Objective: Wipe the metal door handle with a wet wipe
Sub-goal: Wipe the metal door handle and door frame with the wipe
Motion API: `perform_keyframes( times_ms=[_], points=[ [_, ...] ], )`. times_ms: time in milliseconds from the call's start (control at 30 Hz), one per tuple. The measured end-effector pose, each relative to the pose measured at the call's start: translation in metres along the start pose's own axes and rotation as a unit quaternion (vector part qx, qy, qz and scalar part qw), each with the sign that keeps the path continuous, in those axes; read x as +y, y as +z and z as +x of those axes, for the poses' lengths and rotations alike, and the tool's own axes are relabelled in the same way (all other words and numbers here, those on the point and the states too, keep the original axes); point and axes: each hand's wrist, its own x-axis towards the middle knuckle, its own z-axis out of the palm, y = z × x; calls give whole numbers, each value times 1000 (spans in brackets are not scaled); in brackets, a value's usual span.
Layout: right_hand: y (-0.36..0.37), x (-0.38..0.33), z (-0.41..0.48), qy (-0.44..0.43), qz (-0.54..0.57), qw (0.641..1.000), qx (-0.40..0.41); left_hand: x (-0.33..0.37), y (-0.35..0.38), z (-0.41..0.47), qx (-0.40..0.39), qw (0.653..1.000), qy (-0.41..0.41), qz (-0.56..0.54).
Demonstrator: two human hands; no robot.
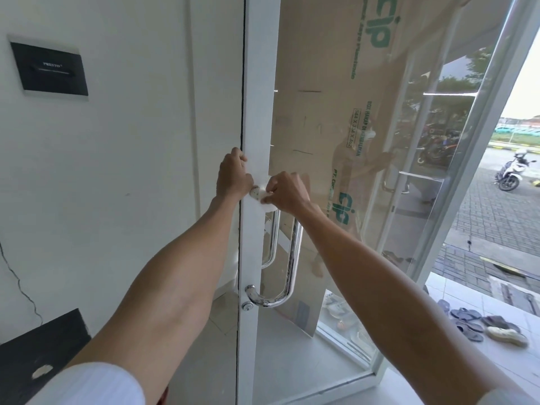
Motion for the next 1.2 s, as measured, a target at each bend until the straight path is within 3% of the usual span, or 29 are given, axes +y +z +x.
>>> perform_keyframes(
  times_ms=[333, 600, 933, 1200],
  points=[
    [14, -21, 3, -8, -60, 998, 0, -4, -3, 14, -29, 996, -35, -78],
    [23, -6, -3, -16, -20, 999, 46, -27, 3, 23, -77, 990, -82, -81],
    [22, -12, 1, -17, -39, 998, 40, -30, 14, 27, -37, 993, -94, -64],
    [37, -23, 5, -43, -142, 988, 38, -28, 10, 28, -39, 994, -94, -45]
  ],
)
